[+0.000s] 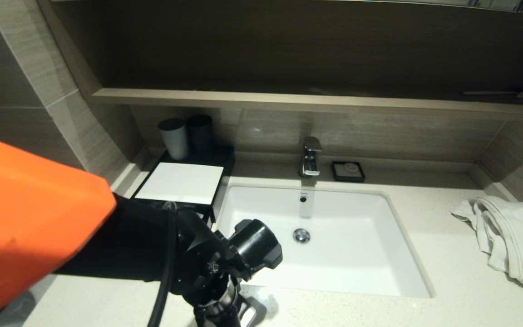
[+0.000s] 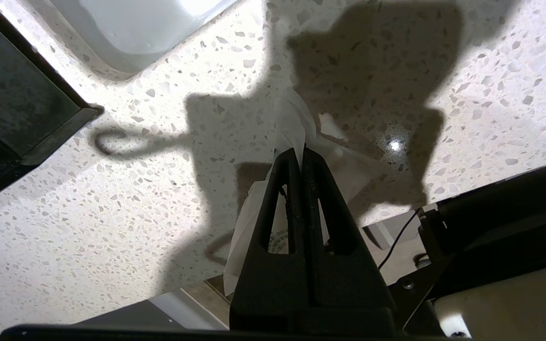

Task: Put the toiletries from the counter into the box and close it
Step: Pick up the bathroom toiletry

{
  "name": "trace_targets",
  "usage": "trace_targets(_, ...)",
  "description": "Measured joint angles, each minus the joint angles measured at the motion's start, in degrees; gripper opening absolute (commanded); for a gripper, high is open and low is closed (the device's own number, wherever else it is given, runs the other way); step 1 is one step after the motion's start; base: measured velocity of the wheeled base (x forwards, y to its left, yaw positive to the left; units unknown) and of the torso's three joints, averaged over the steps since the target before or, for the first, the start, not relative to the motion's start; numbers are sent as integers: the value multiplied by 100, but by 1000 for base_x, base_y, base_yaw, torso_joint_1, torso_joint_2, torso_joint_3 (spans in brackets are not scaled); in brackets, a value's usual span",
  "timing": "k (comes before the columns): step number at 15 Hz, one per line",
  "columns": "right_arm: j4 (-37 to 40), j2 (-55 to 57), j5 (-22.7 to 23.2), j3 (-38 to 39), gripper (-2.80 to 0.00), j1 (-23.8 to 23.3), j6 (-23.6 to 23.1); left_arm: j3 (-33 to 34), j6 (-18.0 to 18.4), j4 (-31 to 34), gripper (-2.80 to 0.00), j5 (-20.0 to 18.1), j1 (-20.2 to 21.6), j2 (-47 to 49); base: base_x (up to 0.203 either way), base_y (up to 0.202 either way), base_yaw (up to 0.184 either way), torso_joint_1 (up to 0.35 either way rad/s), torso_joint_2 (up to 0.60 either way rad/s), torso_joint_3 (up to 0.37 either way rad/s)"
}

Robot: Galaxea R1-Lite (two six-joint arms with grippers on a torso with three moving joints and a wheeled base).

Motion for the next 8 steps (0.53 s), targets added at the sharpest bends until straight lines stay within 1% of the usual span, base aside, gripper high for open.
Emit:
trace_targets(5, 2, 0, 3, 0, -280, 0, 2, -83, -245, -56, -280, 8, 5, -106, 0, 0, 0, 0, 0, 0)
trace_targets(8, 1, 0, 2, 0, -280, 0, 1, -157, -285, -42, -280, 25, 44, -245, 0, 0, 0, 0, 0, 0)
